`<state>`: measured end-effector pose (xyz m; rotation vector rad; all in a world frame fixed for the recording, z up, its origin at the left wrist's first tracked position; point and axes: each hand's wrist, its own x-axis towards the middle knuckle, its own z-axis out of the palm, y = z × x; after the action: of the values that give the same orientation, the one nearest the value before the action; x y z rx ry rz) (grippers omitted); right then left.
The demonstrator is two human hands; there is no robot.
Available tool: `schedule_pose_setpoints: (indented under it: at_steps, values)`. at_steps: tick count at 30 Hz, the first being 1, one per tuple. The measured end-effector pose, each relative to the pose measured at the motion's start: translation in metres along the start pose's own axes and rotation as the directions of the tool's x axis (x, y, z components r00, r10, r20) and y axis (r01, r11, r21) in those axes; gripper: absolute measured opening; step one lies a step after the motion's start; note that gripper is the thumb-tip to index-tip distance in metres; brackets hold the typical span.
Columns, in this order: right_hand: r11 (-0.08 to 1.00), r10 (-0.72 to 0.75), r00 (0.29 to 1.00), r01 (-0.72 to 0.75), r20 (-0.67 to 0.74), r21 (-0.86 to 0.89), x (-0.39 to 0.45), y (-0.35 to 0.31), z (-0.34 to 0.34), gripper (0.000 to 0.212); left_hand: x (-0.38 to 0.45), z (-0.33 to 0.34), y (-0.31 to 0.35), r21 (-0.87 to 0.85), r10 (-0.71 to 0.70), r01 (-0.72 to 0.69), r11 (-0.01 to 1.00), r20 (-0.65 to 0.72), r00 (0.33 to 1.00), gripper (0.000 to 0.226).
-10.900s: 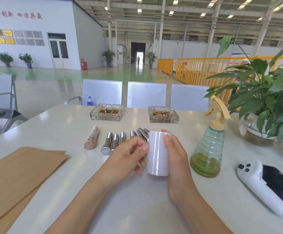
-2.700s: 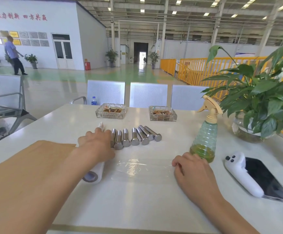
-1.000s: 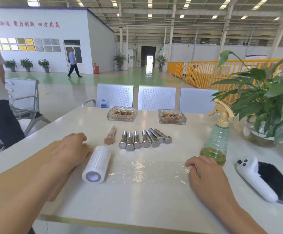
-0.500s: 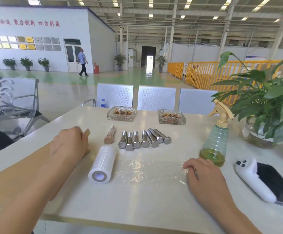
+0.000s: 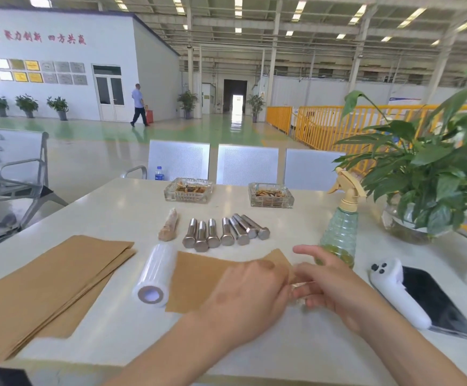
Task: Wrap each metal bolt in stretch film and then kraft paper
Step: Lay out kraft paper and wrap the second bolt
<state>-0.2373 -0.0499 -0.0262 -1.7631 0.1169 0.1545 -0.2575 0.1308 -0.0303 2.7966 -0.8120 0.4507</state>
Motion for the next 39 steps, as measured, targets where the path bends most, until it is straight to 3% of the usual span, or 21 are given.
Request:
schedule_pose_setpoints:
  at_steps: [3, 6, 11, 22, 25, 28, 30, 33, 36, 39]
  values:
    - [0.979, 0.004, 0.997, -0.021, -0.081, -0.202, 0.000, 0.003, 0.001, 0.035, -0.003, 0.007, -0.017, -0.088, -0.083, 0.086, 0.992, 0.043, 0.996, 0.035]
    - [0.956, -0.005, 0.991, -0.035, -0.136, -0.291, 0.002, 0.006, 0.003, 0.031, -0.005, 0.012, -0.035, -0.009, -0.175, 0.177, 0.984, 0.132, 0.976, 0.034]
    - [0.951, -0.056, 0.982, -0.002, -0.179, -0.308, 0.004, 0.012, 0.004, 0.030, -0.011, 0.023, -0.048, 0.117, -0.263, 0.244, 0.963, 0.195, 0.945, 0.034]
    - [0.922, -0.093, 0.978, 0.014, -0.187, -0.387, -0.004, 0.021, 0.009, 0.023, -0.014, 0.033, -0.059, 0.127, -0.261, 0.239, 0.963, 0.191, 0.946, 0.033]
    - [0.786, -0.146, 0.967, -0.016, -0.211, -0.617, -0.002, 0.023, 0.007, 0.022, -0.015, 0.033, -0.057, 0.120, -0.277, 0.258, 0.959, 0.197, 0.940, 0.033]
    - [0.598, -0.314, 0.912, -0.027, -0.265, -0.801, 0.002, 0.022, 0.007, 0.014, -0.012, 0.026, -0.056, 0.035, -0.310, 0.309, 0.950, 0.197, 0.930, 0.032]
    - [0.548, -0.426, 0.879, 0.061, -0.215, -0.834, 0.009, 0.022, 0.007, 0.013, 0.000, 0.016, -0.061, 0.001, -0.374, 0.376, 0.927, 0.117, 0.920, 0.030]
    - [0.466, -0.503, 0.860, 0.191, -0.081, -0.864, 0.023, 0.025, 0.009, 0.018, 0.031, -0.006, -0.086, 0.119, -0.510, 0.511, 0.851, -0.043, 0.859, 0.034]
    - [0.336, -0.523, 0.849, 0.286, 0.075, -0.897, 0.033, 0.034, 0.010, 0.027, 0.056, -0.022, -0.112, 0.130, -0.642, 0.631, 0.765, 0.063, 0.764, 0.036]
    - [0.313, -0.528, 0.839, 0.340, 0.135, -0.887, 0.038, 0.038, 0.008, 0.033, 0.064, -0.014, -0.129, 0.186, -0.690, 0.664, 0.724, 0.167, 0.705, 0.040]
